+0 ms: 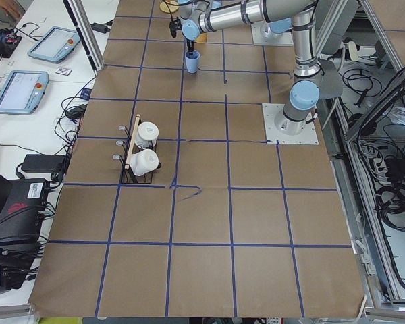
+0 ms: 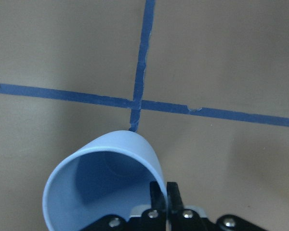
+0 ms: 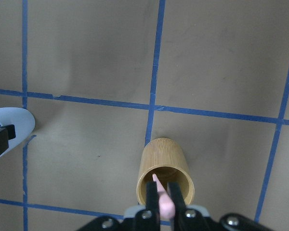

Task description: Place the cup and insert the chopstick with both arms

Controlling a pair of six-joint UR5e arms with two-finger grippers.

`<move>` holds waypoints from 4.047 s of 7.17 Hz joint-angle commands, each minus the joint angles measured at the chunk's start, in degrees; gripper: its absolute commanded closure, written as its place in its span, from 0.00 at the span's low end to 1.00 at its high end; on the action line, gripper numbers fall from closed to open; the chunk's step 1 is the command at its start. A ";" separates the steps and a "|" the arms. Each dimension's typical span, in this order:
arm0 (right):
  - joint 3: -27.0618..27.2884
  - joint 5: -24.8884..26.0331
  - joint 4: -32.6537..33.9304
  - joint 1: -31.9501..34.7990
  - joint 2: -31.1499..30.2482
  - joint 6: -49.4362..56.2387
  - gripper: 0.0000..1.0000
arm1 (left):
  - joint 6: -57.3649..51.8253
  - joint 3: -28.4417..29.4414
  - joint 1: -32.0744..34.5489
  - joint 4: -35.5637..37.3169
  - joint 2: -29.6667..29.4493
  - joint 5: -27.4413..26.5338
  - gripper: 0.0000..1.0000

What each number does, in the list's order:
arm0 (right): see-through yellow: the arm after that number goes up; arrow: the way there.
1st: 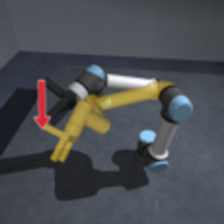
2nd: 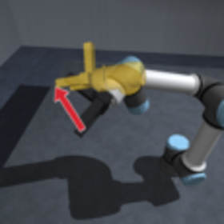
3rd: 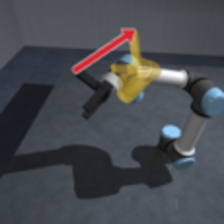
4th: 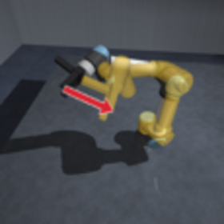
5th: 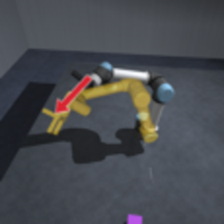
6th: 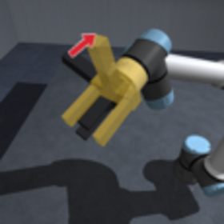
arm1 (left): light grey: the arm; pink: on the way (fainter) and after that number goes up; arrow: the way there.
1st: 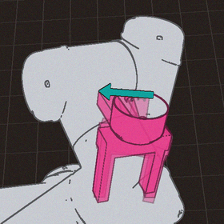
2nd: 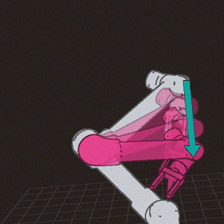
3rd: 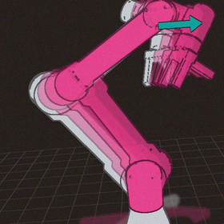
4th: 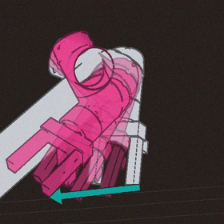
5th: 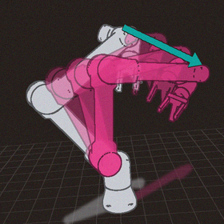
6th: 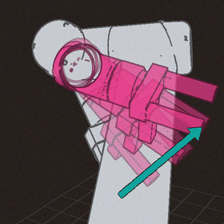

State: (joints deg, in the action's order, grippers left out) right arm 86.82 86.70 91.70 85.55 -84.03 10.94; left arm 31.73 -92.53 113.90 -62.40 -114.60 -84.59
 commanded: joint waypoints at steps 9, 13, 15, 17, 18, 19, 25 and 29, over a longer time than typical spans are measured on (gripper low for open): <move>-4.04 1.53 16.99 25.61 3.86 -30.36 1.00 | -26.98 2.53 -21.59 -24.34 27.05 -1.28 0.00; 5.37 2.42 25.01 26.69 3.52 -31.86 1.00 | -28.21 2.18 -23.28 -24.17 27.41 -1.54 0.00; 6.51 2.51 24.93 26.69 4.14 -31.86 1.00 | -27.95 3.06 -23.37 -31.97 28.37 -1.63 0.00; 9.14 2.42 26.60 26.69 4.14 -32.12 0.94 | -28.21 2.97 -23.37 -31.38 28.29 -2.32 0.00; 9.15 2.33 27.65 26.69 4.31 -31.95 0.64 | -28.12 2.79 -23.28 -29.98 28.29 -3.29 0.00; 9.24 2.42 27.66 26.69 4.32 -32.47 0.55 | -28.30 2.36 -23.37 -27.53 28.29 -3.30 0.00; -6.05 2.24 1.20 10.31 4.32 -16.86 0.05 | -27.95 2.18 -23.37 -27.16 28.29 -3.30 0.00; -2.38 3.03 -6.71 5.77 -1.30 -1.54 0.11 | -27.95 2.18 -23.37 -27.16 28.29 -3.30 0.00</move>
State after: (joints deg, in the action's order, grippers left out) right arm 82.80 89.64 85.39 91.83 -83.89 7.91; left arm 3.78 -90.35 90.53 -89.56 -86.31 -87.89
